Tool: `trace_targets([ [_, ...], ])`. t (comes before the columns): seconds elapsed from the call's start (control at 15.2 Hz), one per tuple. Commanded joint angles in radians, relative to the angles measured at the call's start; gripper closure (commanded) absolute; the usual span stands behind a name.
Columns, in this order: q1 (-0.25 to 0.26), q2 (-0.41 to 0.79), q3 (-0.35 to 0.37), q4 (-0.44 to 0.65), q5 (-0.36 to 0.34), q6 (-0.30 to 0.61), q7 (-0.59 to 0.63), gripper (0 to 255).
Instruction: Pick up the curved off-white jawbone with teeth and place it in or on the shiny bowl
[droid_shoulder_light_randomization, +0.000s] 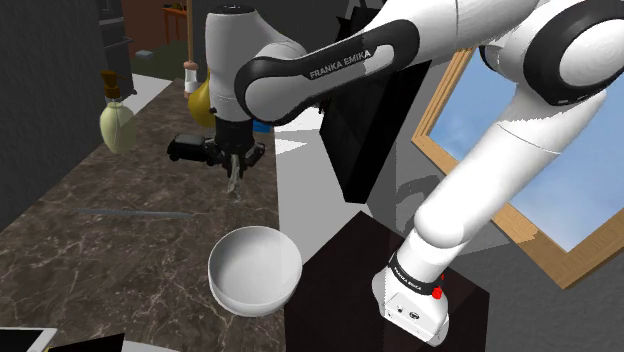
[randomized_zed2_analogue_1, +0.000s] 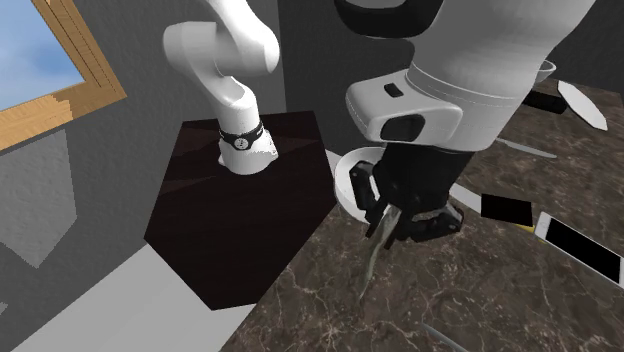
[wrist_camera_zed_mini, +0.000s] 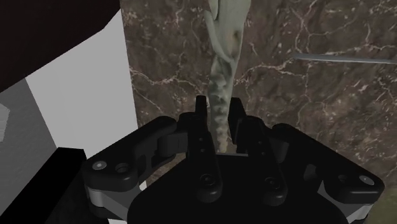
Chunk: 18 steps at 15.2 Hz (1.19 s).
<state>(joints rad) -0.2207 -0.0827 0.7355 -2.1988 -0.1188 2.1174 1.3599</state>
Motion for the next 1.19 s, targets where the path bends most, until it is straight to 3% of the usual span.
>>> trace_targets([
  [0.0, 0.021, -0.055, 0.012, -0.054, 0.045, 0.011, 0.006, 255],
  [0.4, 0.119, -0.218, 0.041, -0.192, 0.185, 0.017, 0.036, 255],
  [0.86, 0.268, -0.373, 0.091, -0.303, 0.335, -0.011, 0.118, 255],
  [1.12, 0.254, -0.336, 0.12, -0.332, 0.324, 0.052, 0.137, 255],
])
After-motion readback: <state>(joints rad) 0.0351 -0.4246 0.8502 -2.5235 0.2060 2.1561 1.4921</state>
